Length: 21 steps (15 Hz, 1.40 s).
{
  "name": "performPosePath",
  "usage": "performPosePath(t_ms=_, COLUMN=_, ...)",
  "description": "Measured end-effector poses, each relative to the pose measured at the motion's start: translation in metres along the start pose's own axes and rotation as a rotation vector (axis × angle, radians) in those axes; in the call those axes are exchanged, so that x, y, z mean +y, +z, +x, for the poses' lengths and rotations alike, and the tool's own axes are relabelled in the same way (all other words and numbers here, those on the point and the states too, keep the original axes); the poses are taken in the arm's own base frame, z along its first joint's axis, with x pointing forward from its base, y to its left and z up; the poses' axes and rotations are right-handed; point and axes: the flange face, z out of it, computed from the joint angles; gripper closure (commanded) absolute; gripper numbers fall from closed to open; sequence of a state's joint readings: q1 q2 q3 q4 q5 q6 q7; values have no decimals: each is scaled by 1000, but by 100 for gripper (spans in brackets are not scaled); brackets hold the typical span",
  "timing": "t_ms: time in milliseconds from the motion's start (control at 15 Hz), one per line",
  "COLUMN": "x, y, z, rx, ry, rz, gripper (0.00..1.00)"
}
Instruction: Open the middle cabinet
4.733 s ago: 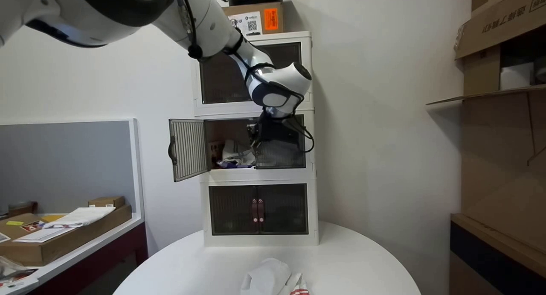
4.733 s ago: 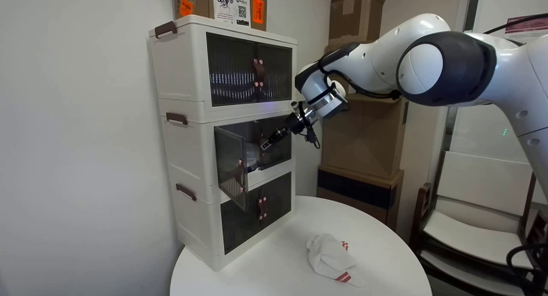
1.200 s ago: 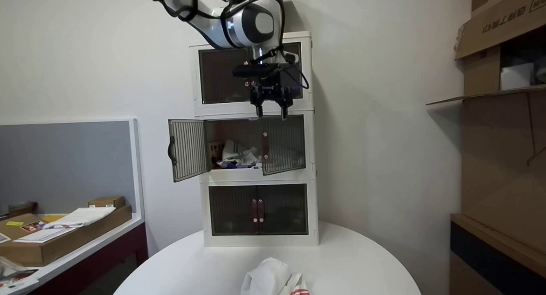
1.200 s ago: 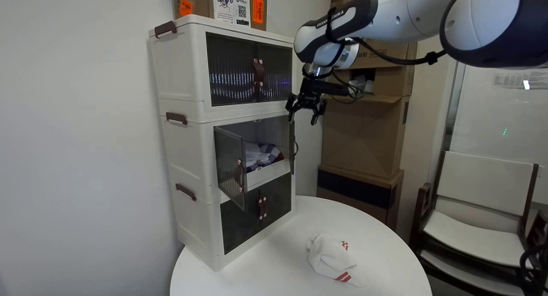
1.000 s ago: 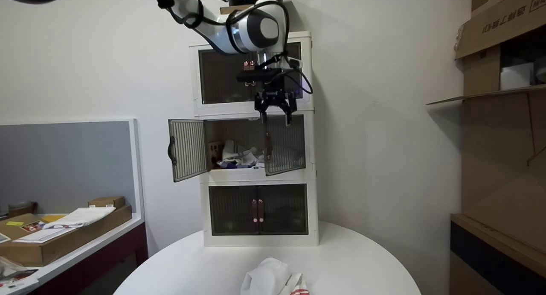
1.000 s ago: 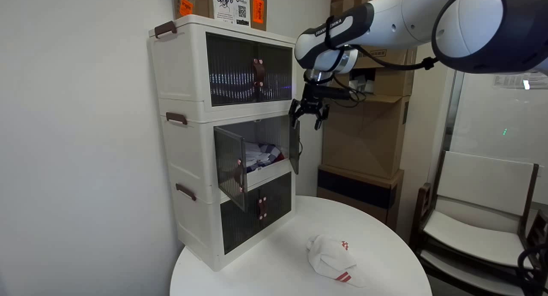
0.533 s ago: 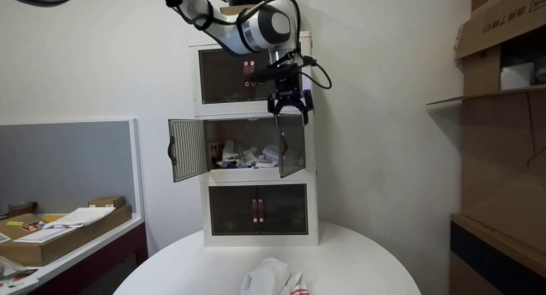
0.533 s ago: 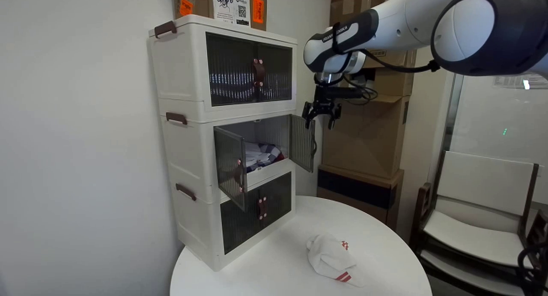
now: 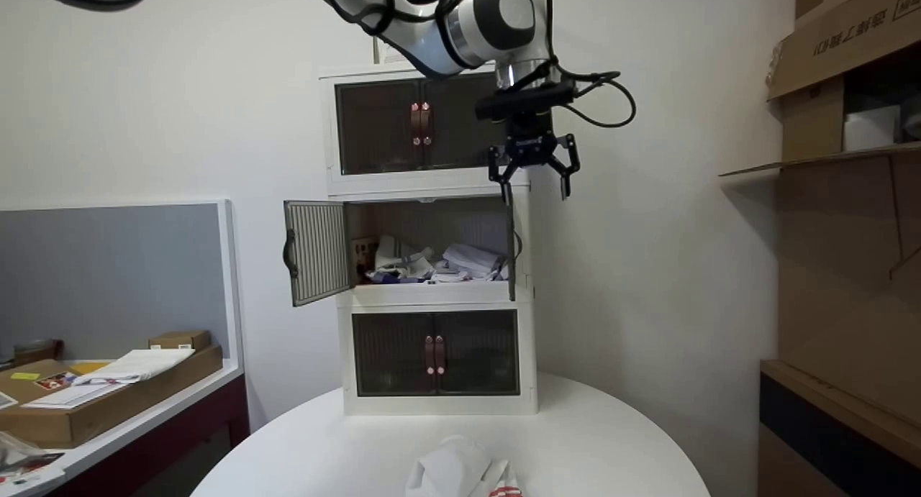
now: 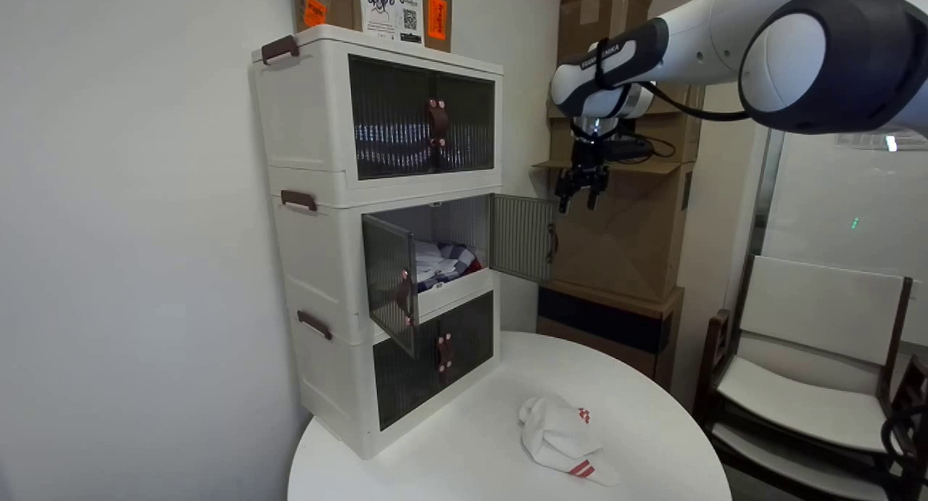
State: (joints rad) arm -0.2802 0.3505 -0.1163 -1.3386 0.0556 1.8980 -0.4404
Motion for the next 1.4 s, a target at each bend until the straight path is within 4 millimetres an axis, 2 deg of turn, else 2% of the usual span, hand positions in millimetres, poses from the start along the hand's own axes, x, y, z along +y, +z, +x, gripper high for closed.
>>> performPosePath(t_ms=200, x=24, y=10, z=0, rx=-4, ry=-99, rz=-11, gripper=0)
performPosePath(t_ms=333, x=32, y=17, z=4, rx=1, ry=-136, rz=-13, gripper=0)
performPosePath(t_ms=467, x=26, y=18, z=13, rx=22, ry=-160, rz=16, gripper=0)
performPosePath(t_ms=600, x=6, y=5, z=24, rx=68, ry=-193, rz=74, gripper=0)
performPosePath(t_ms=733, x=-19, y=-30, z=33, rx=115, ry=-232, rz=119, gripper=0)
performPosePath(t_ms=933, x=-51, y=-109, z=37, rx=215, ry=-288, rz=101, gripper=0)
performPosePath(t_ms=1133, x=-84, y=-188, z=28, rx=304, ry=-317, rz=86, gripper=0)
performPosePath(t_ms=1267, x=-111, y=-215, z=25, rx=336, ry=-283, rz=96, gripper=0)
performPosePath(t_ms=1400, x=-143, y=-215, z=29, rx=330, ry=-261, rz=111, gripper=0)
